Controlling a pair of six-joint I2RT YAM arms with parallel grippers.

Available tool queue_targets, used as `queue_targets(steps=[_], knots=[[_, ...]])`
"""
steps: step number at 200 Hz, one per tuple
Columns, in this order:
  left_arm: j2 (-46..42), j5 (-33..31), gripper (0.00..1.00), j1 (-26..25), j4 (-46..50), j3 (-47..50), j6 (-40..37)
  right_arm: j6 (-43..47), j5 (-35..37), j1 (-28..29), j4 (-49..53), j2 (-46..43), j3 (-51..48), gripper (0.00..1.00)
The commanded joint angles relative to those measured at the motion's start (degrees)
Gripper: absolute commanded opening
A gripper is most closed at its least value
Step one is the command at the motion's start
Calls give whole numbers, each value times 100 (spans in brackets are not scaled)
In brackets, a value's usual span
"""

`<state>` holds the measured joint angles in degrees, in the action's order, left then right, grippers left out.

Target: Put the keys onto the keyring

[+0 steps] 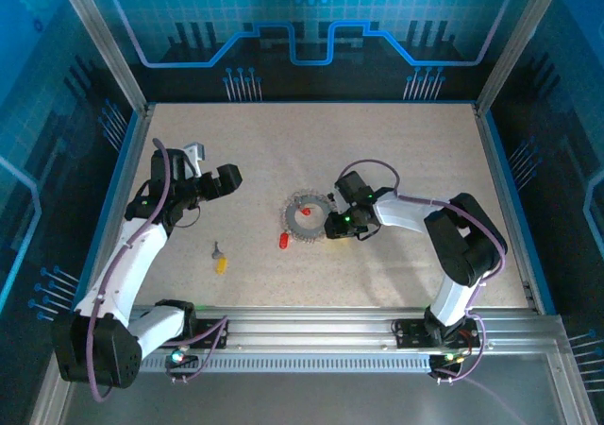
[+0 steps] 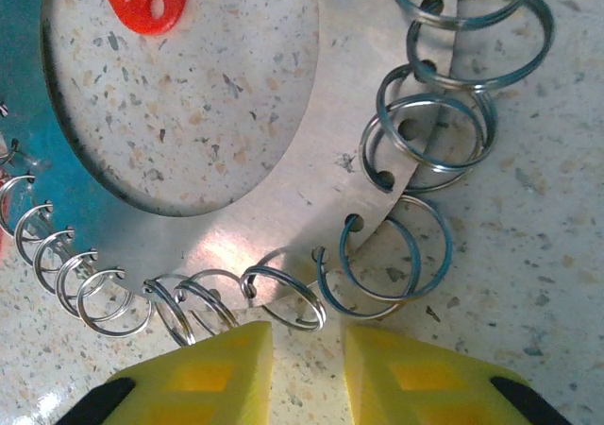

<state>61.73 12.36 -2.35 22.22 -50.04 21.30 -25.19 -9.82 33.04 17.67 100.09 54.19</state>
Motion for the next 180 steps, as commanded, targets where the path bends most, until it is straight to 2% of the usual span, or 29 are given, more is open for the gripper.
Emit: queue_targets(steps=[1,55,102,124,156,180], knots=[[72,164,99,35,-4,41,145,-15,-407,49,-1052,129,-75,26],[158,252,99,34,-11,29,269,-11,-604,51,-1371,131,-122,22],[177,307,99,37,-4,45,322,36,-564,47,-1336,209,-35,21],[215,395,99,41,-49,33,348,34,-544,45,-1321,243,-16,23],[266,378,99,40,14,26,356,224,-470,43,-1127,256,-6,30],[326,421,99,37,-8,-23,352,287,-564,29,-1198,290,2,31]])
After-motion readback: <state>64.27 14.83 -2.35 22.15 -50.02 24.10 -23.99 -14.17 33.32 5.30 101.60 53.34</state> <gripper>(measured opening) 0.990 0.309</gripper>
